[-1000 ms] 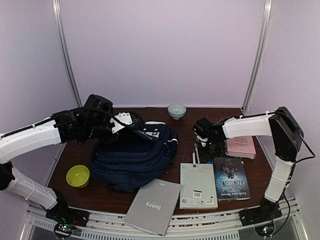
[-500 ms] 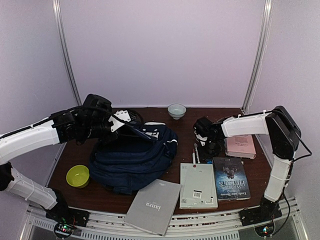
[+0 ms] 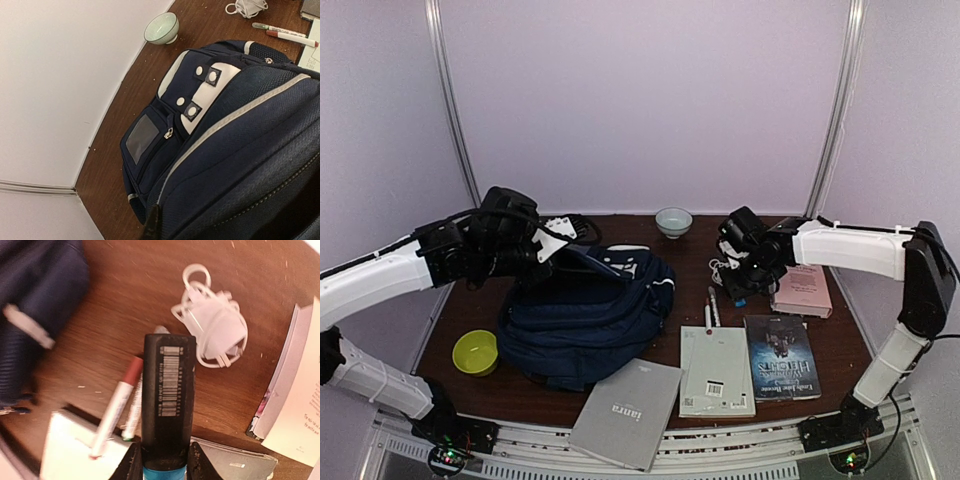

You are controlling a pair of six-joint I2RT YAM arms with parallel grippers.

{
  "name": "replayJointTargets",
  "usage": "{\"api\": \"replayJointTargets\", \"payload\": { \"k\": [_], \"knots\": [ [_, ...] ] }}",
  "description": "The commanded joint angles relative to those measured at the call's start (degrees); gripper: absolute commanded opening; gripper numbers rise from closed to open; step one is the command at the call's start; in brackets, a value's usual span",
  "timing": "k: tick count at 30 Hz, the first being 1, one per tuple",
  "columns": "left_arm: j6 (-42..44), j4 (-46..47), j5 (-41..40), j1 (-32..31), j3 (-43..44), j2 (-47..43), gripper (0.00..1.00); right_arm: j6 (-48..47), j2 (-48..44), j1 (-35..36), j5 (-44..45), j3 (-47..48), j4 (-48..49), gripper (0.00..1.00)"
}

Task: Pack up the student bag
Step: Pick up the pen from the center of the board, then place the pen in the upper front pocket of the bag.

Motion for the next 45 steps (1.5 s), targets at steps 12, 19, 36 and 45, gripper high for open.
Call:
{"api": "replayJointTargets", "payload": {
  "k": [12,19,36,45],
  "knots": [
    [-3.75,6.17,1.56,-0.2,3.84,-4.14,0.0,-20.67,-10.16,29.49,1.11,11.24,23.32,0.0],
    [-3.3,6.22,1.17,-0.2,3.67,-4.35,0.0,-37.63,-4.19,34.4,-7.37,13.41,35.04,0.0],
    [-3.05,6.18,19.89,-0.11,3.49,-8.47,0.0,-65.58,9.34,34.2,12.01,17.14,39.62,0.0],
    [-3.0,5.91,18.27,-0.11,3.57,-8.55,0.0,-64.35,12.56,32.14,22.38,18.28,36.16,0.0]
  ]
}}
